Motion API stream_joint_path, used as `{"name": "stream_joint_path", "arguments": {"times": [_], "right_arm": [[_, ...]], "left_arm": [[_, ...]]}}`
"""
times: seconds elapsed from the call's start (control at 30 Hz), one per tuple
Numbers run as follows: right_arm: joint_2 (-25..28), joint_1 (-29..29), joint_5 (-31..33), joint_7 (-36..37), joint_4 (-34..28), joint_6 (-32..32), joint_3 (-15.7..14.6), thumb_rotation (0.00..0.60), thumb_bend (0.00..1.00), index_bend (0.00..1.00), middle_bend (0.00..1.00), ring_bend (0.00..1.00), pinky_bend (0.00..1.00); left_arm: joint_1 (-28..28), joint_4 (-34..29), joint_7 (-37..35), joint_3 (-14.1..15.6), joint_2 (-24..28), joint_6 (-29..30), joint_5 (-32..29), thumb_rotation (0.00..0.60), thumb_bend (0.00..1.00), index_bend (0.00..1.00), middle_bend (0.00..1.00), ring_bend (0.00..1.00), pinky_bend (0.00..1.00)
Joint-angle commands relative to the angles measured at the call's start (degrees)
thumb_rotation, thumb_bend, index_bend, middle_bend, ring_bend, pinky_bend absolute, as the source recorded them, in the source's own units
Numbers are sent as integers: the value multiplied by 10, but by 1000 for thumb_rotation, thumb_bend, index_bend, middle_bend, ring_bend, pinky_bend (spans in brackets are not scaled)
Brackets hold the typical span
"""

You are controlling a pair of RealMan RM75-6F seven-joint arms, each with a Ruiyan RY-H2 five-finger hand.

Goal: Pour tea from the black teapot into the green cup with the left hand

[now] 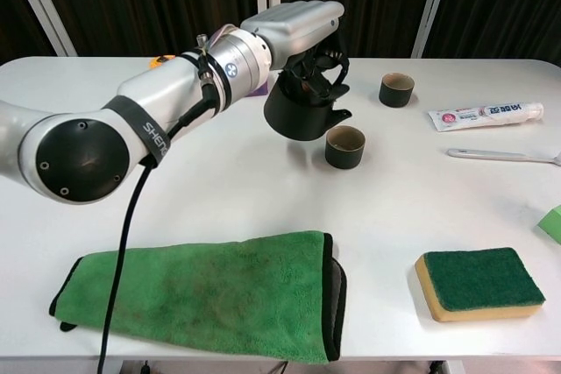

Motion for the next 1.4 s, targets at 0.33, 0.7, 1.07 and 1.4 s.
{"name": "stream_joint_path", "arguments": {"times": [0.33,0.7,1.07,1.4], "right_arm": [[-2,0,4,5,5,-5,0,600,191,0,0,0,0],[-1,0,4,6,6,-4,0,600,190,0,0,0,0],[-3,0,4,6,7,-5,0,600,191,0,0,0,0],[-3,0,4,6,7,-5,0,600,191,0,0,0,0]], "left_arm": [[-12,43,1,11,-26,27,35,600,410,1000,1000,1000,690],[-17,75,9,19,-42,48,59,600,414,1000,1000,1000,690],[-17,89,14,25,-48,63,78,600,418,1000,1000,1000,690],[-18,100,19,27,-54,70,88,600,423,1000,1000,1000,691]]}}
